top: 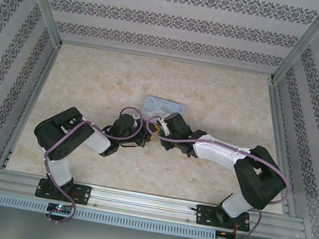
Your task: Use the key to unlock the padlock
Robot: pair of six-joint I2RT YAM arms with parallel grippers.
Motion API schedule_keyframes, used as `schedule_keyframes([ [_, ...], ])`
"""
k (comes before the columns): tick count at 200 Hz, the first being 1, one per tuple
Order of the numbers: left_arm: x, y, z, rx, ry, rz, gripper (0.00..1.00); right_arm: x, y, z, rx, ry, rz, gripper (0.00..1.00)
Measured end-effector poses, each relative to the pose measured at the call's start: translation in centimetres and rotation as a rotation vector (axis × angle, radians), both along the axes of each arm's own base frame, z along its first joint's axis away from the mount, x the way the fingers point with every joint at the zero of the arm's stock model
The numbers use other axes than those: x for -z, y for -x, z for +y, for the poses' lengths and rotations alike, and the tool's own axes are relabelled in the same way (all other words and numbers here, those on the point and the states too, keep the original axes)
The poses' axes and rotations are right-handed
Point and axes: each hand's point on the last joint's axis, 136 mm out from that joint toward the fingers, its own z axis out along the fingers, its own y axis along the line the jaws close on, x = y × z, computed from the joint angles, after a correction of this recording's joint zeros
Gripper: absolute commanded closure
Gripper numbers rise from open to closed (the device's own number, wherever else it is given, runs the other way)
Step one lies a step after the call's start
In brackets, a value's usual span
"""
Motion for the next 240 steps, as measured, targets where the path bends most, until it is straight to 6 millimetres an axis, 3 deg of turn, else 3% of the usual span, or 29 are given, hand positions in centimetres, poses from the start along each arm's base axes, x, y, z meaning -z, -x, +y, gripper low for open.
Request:
schedule_keyframes([
  [32, 0.0, -0.1, 0.1, -0.002, 0.0, 0.001, 1.0, 0.0, 0.2, 0.0, -0.004, 0.001, 0.012, 1.0],
  [73, 0.0, -0.1, 0.2, -0.003, 0.001, 0.0, 1.0, -0.2, 0.2, 0.1, 0.006, -0.057, 0.067, 1.0],
  [142, -1.3, -0.6, -0.3, 0.003, 0.026, -0.048, 1.0, -2.1, 0.1, -0.1, 0.089, -0.347, 0.249, 1.0],
  [170, -1.6, -0.6, -0.4, 0.009, 0.034, -0.054, 1.0, -2.6, 0.1, -0.3, 0.111, -0.395, 0.276, 0.76],
  [196, -1.1, -0.4, -0.3, 0.012, 0.021, -0.036, 1.0, -4.3, -0.2, -0.7, 0.118, -0.442, 0.239, 0.69],
  [240, 0.1, 0.1, -0.2, 0.024, -0.007, 0.008, 1.0, -6.7, -1.1, -1.1, 0.113, -0.475, 0.157, 0.67],
])
